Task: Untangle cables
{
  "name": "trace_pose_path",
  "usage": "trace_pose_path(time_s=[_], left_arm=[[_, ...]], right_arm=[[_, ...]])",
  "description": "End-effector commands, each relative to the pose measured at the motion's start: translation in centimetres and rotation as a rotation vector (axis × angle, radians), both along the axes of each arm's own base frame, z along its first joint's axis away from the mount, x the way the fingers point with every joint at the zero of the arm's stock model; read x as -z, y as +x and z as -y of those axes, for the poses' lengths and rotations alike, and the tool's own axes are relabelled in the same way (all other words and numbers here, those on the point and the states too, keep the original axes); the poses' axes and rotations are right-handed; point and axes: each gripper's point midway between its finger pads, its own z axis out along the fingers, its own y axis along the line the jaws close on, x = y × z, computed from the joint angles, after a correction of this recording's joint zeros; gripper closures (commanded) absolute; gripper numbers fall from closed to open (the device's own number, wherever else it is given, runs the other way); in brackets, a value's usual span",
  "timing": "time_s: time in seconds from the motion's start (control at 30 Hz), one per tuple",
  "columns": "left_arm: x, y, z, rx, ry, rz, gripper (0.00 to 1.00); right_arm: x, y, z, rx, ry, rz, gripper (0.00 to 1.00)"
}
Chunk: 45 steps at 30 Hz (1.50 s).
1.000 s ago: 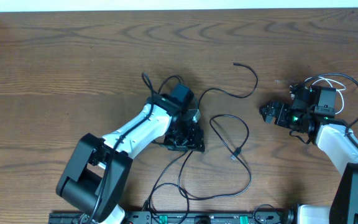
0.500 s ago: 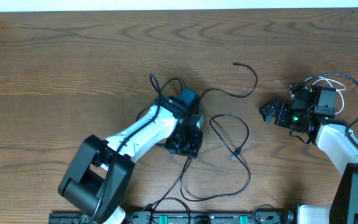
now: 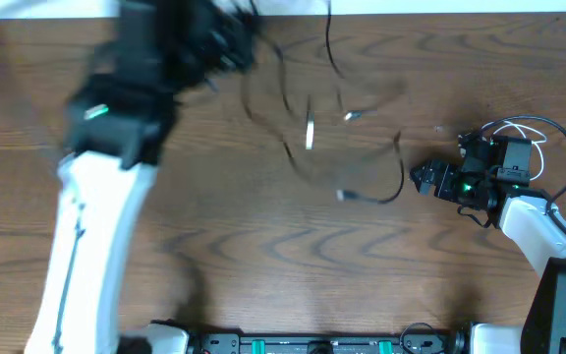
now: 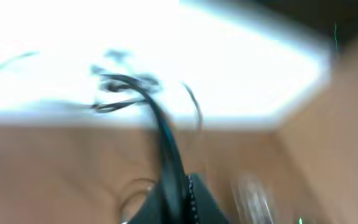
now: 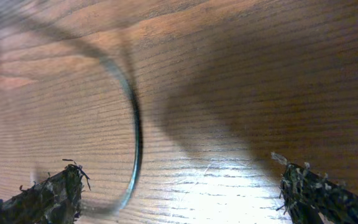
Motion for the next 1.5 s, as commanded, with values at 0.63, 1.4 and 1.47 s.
trace_pose_path(time_s=[0.63, 1.4, 1.47], left_arm=[[22.9, -7.8, 7.0, 0.201, 0.521, -0.806, 0.92], [31.2, -8.0, 7.1, 0.192, 0.637, -1.111, 0.02], [29.7, -7.8, 6.2, 0.152, 0.592, -1.090, 0.02]], right_arm=[[0.1, -0.1, -0.3, -0.019, -0.002, 0.001, 0.01], [0.1, -0.1, -0.3, -0.019, -0.002, 0.001, 0.01], [0.1, -0.1, -0.3, -0.019, -0.002, 0.001, 0.01]])
